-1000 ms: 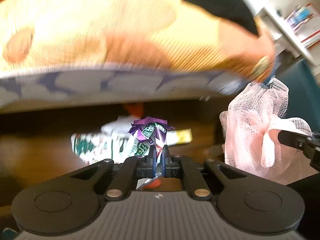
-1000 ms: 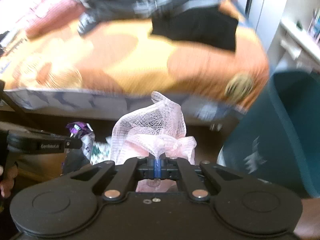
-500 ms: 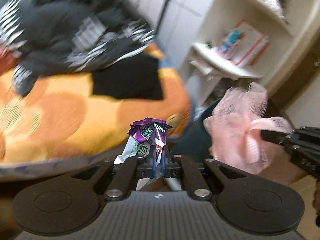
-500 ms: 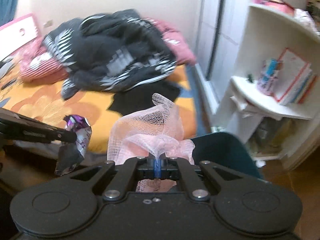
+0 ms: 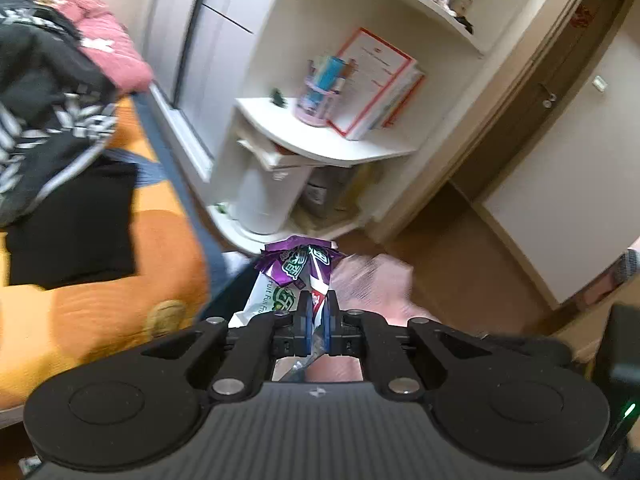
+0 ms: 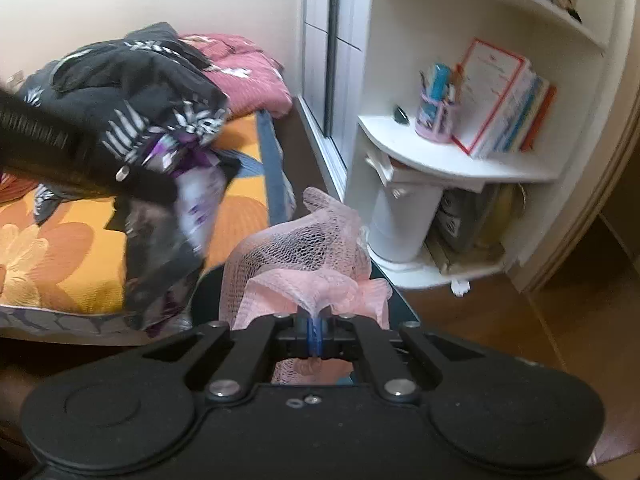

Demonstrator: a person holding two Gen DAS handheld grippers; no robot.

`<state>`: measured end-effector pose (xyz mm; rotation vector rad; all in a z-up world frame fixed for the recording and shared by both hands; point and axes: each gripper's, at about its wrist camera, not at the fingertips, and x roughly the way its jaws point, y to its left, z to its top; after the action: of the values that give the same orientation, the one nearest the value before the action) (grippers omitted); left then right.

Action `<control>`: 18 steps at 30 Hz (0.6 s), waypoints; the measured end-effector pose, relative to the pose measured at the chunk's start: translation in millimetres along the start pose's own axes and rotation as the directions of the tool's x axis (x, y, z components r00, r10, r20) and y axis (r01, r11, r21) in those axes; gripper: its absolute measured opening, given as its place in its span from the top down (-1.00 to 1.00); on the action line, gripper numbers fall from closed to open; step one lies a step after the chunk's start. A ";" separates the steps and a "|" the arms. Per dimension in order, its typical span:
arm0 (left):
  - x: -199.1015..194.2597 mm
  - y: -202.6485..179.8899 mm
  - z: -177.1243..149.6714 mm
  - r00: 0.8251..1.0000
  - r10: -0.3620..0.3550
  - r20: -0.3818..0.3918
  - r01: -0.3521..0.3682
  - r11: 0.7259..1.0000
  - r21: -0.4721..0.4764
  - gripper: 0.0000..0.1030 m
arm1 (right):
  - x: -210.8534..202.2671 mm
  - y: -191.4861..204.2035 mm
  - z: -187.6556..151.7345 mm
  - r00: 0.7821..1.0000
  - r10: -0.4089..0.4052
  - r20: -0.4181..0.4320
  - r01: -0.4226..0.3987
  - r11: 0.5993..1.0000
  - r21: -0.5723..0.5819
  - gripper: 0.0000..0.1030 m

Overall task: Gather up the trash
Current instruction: 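Carry both items over the teal bin and open both grippers to drop them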

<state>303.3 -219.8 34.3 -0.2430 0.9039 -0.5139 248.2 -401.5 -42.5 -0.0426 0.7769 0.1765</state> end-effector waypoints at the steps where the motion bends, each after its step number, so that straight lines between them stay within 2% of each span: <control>1: 8.3 -3.5 3.1 1.000 -0.012 -0.004 0.012 1.000 -0.001 0.90 | 4.5 -4.7 -2.2 1.000 -0.003 -0.009 0.003 1.000 0.010 0.97; 4: 31.2 -12.1 8.1 0.999 -0.053 -0.012 0.053 0.999 -0.004 0.90 | 21.0 -14.8 -8.2 0.999 -0.001 -0.040 0.002 0.999 0.041 0.96; 7: 59.2 -14.5 5.7 0.998 -0.051 -0.045 0.051 0.999 0.001 0.90 | 35.8 -23.5 -14.4 0.998 0.002 -0.069 0.003 0.997 0.073 0.96; 12: 110.9 -2.8 -10.2 0.990 0.007 -0.142 -0.006 1.000 0.011 0.90 | 63.8 -30.7 -21.9 0.991 0.035 -0.129 -0.018 0.991 0.130 0.95; 17: 152.0 12.0 -38.3 0.964 0.083 -0.251 -0.074 0.996 0.043 0.90 | 93.8 -34.7 -32.1 0.974 0.083 -0.209 -0.043 0.981 0.190 0.90; 18: 156.6 14.9 -43.0 0.959 0.095 -0.269 -0.084 0.995 0.053 0.90 | 97.5 -34.9 -33.8 0.971 0.090 -0.222 -0.043 0.978 0.206 0.84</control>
<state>353.5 -288.2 -104.9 -0.0941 1.1644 -0.4884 299.0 -425.4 -135.9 0.1561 1.0260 0.1585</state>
